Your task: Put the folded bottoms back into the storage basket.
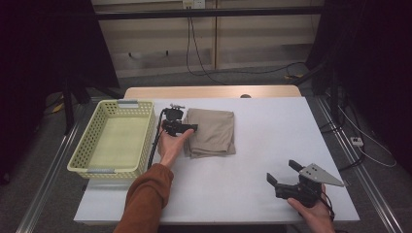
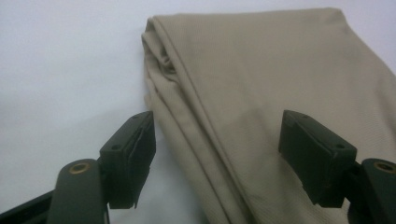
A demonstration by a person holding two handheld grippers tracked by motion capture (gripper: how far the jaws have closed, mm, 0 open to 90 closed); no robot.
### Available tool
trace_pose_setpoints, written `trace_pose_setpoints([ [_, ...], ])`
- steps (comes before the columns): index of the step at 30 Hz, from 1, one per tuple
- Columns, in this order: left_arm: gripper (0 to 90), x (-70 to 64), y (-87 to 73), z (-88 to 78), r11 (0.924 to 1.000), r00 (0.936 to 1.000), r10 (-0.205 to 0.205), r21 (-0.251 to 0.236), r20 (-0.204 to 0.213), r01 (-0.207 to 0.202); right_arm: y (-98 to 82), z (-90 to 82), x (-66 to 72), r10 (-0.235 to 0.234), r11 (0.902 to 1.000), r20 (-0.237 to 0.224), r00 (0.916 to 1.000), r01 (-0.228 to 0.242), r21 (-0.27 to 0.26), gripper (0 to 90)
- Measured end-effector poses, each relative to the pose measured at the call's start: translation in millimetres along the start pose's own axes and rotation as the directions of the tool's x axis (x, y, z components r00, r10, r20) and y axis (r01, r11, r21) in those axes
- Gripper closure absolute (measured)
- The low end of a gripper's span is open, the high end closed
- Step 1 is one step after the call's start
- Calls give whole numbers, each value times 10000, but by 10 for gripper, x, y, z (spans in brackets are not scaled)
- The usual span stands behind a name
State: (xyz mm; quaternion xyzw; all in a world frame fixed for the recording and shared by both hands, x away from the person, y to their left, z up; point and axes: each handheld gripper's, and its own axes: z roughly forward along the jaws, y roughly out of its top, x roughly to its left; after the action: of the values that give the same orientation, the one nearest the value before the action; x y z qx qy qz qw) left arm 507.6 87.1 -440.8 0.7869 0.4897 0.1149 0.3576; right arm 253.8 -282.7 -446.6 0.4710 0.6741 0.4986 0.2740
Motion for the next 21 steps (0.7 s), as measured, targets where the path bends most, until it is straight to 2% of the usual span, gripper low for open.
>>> trace_pose_setpoints([
  [3, 281, 26, -25, 51, 9995, 9993, 165, 277, -349, -155, 0, 1, -1, 17, 10000, 1, 10000, -17, 15, 48],
  [4, 275, 34, -33, 69, 9995, 9991, 57, 322, -413, -43, 0, 1, -1, 46, 10000, 0, 10000, -46, 25, 48],
  [5, 261, 34, -33, 69, 9995, 9991, 57, 322, -413, -43, -1, 1, -3, 55, 10000, -1, 10000, -55, 28, 48],
  [6, 257, 34, -48, 105, 9989, 9992, -177, 422, -361, 192, -1, 1, -4, 66, 10000, -7, 10000, -66, 29, 48],
  [8, 238, 27, -51, 117, 9990, 9996, 16, 450, -293, -3, -1, 1, -2, 56, 10000, -20, 10000, -56, 34, 48],
  [12, 248, 17, -54, 127, 9991, 9997, -181, 387, -150, 187, -3, -1, -3, 25, 10000, -24, 10000, -25, 24, 48],
  [13, 273, 16, -56, 124, 9989, 9997, -243, 399, -95, 247, -3, 0, -4, 48, 10000, -28, 10000, -48, 32, 48],
  [14, 310, 18, -51, 110, 9964, 9971, -754, 386, 118, 749, -3, 1, -3, 59, 10000, -32, 10000, -59, 43, 48],
  [16, 397, 26, -51, 112, 9929, 9898, -1137, 436, 857, 1103, -2, 2, 0, 50, 10000, -47, 10000, -50, 32, 48],
  [17, 418, 9, -53, 115, 9949, 9932, -941, 424, 687, 913, -1, 0, 1, 39, 10000, -38, 10000, -39, 29, 49],
  [18, 442, 9, -53, 115, 9949, 9932, -941, 424, 687, 913, -1, 0, 1, 36, 10000, -36, 10000, -36, 28, 49],
  [19, 466, -8, -53, 114, 9969, 9964, -653, 478, 546, 628, -1, -1, 2, 41, 10000, -36, 10000, -40, 28, 49],
  [21, 508, -38, -62, 126, 9978, 9964, -547, 415, 653, 521, 0, 2, 3, 40, 10000, -25, 10000, -40, 33, 49],
])
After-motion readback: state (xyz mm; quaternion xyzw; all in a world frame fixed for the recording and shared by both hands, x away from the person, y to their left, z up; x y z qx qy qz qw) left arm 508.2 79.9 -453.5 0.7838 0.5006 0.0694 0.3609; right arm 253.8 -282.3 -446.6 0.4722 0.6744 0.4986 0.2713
